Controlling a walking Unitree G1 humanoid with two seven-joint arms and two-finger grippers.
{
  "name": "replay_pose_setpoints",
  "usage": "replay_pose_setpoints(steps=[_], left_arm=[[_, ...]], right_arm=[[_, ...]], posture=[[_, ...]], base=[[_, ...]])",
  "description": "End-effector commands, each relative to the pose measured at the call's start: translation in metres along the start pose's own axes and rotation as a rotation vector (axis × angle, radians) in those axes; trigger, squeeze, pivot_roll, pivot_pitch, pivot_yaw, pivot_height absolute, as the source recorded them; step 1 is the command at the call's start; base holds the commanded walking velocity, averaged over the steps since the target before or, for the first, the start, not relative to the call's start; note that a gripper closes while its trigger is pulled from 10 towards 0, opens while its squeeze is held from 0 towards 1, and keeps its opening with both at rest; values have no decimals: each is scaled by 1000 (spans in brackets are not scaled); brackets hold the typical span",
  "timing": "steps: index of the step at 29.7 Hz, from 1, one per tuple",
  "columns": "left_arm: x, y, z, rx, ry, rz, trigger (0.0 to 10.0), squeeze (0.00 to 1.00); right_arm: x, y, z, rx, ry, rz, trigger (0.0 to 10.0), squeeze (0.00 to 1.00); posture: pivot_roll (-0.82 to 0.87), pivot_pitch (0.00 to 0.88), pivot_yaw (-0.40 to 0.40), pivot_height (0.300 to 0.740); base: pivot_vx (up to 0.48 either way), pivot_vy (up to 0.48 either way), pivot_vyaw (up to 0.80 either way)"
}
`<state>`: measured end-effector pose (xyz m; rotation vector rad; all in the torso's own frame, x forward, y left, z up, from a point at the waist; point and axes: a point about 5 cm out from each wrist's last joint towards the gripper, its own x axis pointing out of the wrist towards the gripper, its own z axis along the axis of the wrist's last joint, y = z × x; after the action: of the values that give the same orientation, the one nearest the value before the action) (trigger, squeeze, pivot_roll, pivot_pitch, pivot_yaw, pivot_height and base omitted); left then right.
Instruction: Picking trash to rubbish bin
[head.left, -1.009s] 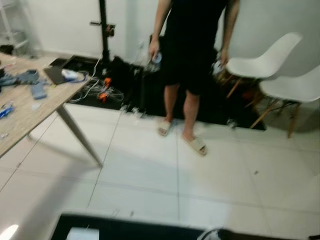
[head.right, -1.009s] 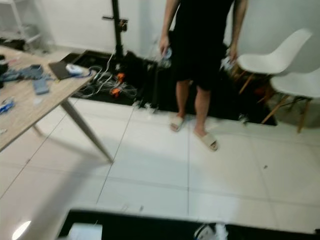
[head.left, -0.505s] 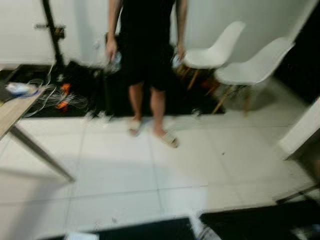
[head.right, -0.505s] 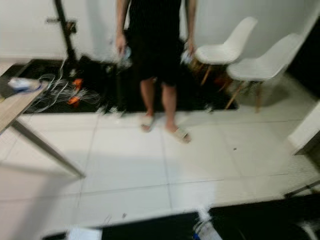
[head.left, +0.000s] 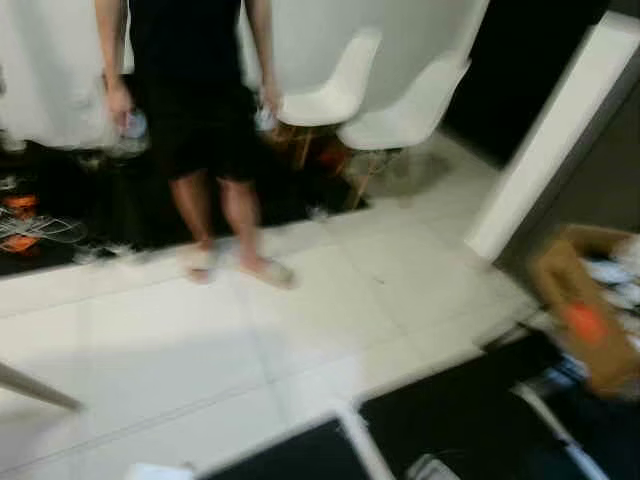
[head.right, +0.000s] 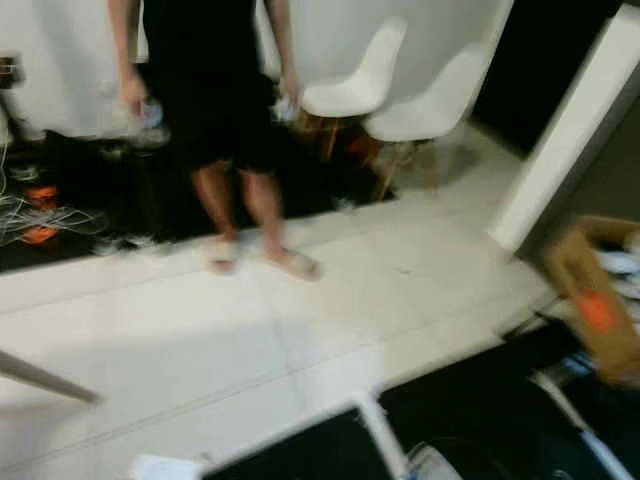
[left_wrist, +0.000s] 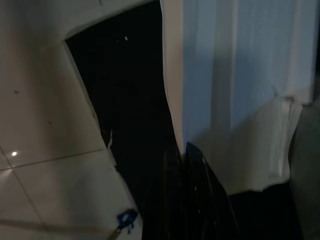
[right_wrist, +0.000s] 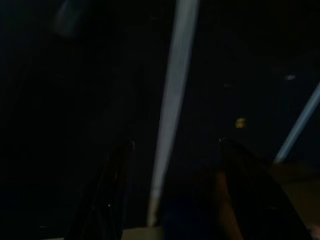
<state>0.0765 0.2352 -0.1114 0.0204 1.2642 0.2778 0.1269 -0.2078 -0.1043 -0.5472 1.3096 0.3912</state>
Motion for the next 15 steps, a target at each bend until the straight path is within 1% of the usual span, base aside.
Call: replay_pose_setpoints(steps=[1,7,15], left_arm=[[0,-9,1,4,0,-28,10000,0],[0,-9,3,5,-6,-26,10000,0],[1,-10,5,27,-12,-25,10000,0]], right_arm=[[-1,-7,1,4,-2,-24,10000,0],[0,0,12,2,-20,-12,10000,0],[0,2,14,5,-24,-9,10000,0]], posture=[[154,0,-73,740],[156,0,-76,740],[156,0,-82,740]], base=[[0,0,-738],[0,0,-738],[0,0,-736]])
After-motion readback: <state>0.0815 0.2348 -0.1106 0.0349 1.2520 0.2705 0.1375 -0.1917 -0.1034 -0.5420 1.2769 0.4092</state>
